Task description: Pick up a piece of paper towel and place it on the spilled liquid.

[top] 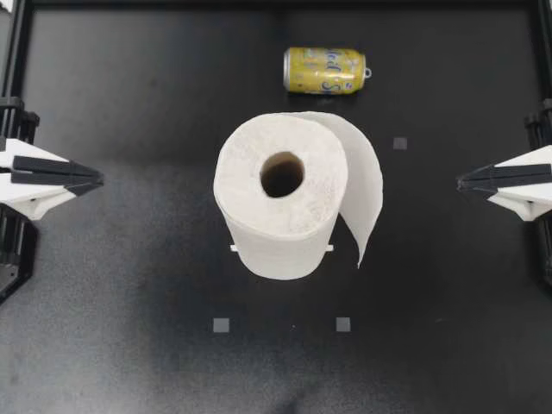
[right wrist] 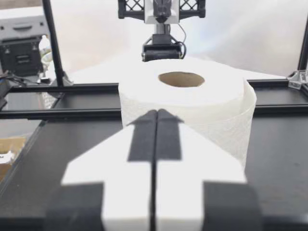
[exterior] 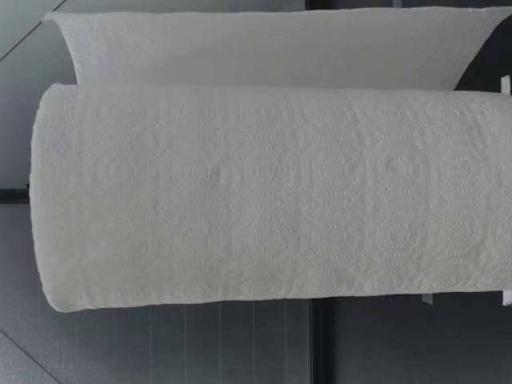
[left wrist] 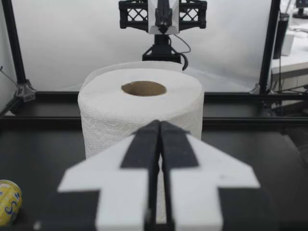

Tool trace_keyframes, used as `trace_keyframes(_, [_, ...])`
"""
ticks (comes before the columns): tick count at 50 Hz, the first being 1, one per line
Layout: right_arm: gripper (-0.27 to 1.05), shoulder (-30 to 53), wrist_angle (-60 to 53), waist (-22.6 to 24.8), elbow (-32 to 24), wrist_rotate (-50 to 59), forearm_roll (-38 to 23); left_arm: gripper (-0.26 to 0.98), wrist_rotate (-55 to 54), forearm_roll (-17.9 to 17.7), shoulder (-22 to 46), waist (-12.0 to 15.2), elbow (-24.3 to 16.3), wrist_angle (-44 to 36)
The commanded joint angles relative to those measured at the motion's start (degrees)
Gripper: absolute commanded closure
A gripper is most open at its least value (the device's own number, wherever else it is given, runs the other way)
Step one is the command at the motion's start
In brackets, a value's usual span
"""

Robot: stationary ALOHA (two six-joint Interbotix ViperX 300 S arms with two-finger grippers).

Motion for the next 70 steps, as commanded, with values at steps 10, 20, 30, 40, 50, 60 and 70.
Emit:
trace_keyframes(10, [0.72, 0.09, 0.09, -0.18, -0.70, 0.97, 0.00, 0.57, -0.35, -0.18, 1.76, 0.70, -1.93, -0.53])
trace_keyframes(20, [0.72, 0.88, 8.88, -0.18, -5.01, 4.22, 0.00, 0.57, -0.18, -0.18, 9.40, 0.62, -6.77, -0.35])
trace_keyframes(30, [0.72, 4.31, 32.61, -0.18, -14.77, 4.57, 0.09, 0.57, 0.26, -0.18, 19.51, 0.62, -14.59, 0.00])
trace_keyframes(40, [0.74, 8.17, 42.10, 0.53, -19.42, 5.80, -0.44, 0.57, 0.53, -0.09, 28.21, 0.62, -21.27, 1.58])
trace_keyframes(50, [0.76, 12.04, 48.43, 1.41, -22.06, 10.46, -8.79, 0.57, 0.70, -0.09, 32.96, 0.62, -24.35, 2.46])
trace_keyframes(60, [0.76, 18.19, 73.48, 14.15, -31.03, 27.33, -35.24, 0.57, 0.53, -0.09, 34.19, 1.32, -23.99, 2.46])
trace_keyframes(70, [0.76, 22.68, 87.19, 34.19, -30.67, 55.11, -57.22, 0.57, 0.53, -0.09, 34.19, 1.93, -23.82, 5.27])
